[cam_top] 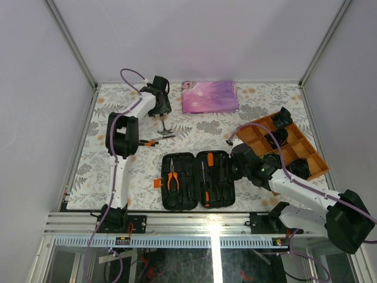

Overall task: Sort the tools into containers
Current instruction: Pick up the hammer at the center of the board.

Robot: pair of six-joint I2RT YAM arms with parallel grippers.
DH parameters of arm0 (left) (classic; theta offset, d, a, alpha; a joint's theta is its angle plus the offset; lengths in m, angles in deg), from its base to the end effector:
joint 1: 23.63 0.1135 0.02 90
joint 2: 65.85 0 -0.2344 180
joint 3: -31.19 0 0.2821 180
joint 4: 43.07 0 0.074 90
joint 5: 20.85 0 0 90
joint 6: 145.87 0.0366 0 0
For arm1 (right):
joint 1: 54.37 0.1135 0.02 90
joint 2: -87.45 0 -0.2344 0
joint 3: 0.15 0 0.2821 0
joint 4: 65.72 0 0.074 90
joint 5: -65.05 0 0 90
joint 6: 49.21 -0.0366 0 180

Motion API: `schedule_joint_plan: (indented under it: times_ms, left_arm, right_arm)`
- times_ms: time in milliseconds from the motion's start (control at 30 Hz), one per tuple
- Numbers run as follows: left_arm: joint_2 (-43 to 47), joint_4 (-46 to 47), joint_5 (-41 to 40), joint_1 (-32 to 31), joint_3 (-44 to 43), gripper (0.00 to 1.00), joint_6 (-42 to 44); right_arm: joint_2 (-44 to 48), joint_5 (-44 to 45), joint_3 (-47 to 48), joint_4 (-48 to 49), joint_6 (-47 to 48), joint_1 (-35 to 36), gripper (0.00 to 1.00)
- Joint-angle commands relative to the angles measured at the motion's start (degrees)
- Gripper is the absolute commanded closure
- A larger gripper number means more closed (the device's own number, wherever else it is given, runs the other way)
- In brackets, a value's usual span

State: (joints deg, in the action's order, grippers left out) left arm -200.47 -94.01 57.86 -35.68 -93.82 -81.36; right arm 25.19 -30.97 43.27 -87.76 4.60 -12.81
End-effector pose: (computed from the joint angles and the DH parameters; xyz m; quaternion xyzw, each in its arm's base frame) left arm 0.5069 -0.1009 0.1376 -0.1375 0.9529 0.0087 0.2701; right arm 0.1930 0.1763 0.1576 -0.0643 0.9063 0.2977 0.2932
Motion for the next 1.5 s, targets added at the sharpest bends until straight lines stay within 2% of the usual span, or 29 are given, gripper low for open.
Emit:
schedule_joint_plan:
  times_ms: [0, 233, 500, 533, 633, 733, 800, 1000, 1300, 1467]
  left_arm:
    - [-2.5, -1.5, -0.3, 0.0, -5.6, 0.38, 3.1]
    - [-8.2, -4.3, -0.1, 0.9, -13.1, 0.44, 3.7]
    - [-9.7, -6.1, -0.2, 0.9, -13.0, 0.54, 4.0]
    - [-9.8, -6.4, -0.2, 1.0, -13.1, 0.57, 4.0]
    - [-9.9, -7.0, 0.3, 1.0, -12.6, 0.77, 4.7]
    - [-9.7, -7.5, 1.2, 1.1, -12.2, 0.89, 5.7]
    - [-8.7, -7.4, 1.7, 1.1, -11.6, 0.93, 5.8]
    - [0.8, -3.2, 2.9, 0.9, -6.0, 0.97, 5.3]
    - [27.4, 13.2, 1.3, -2.2, 16.4, 0.99, 4.3]
    - [36.5, 16.8, 0.2, -6.2, 23.8, 1.00, 4.2]
  right_arm:
    - [-1.0, -2.2, 0.3, 2.5, -0.2, -0.3, 0.40]
    - [-1.9, -2.7, 0.3, 2.5, -0.2, -0.3, 0.40]
    - [-2.5, -3.1, 0.1, 3.0, -0.2, -0.3, 0.40]
    - [-2.6, -3.1, 0.1, 3.0, -0.2, -0.3, 0.40]
    - [-2.5, -3.2, 0.2, 3.1, -0.4, -0.3, 0.40]
    - [-1.7, -3.1, 0.0, 3.5, -0.8, -0.3, 0.40]
    - [-0.7, -2.8, 0.0, 3.4, -1.0, -0.3, 0.40]
    - [2.9, 1.3, 1.3, 1.2, -1.1, -0.3, 0.39]
    - [7.1, 6.4, 2.8, 1.0, -1.3, -0.3, 0.37]
    - [9.2, 6.2, 1.4, 4.9, -0.5, -0.3, 0.35]
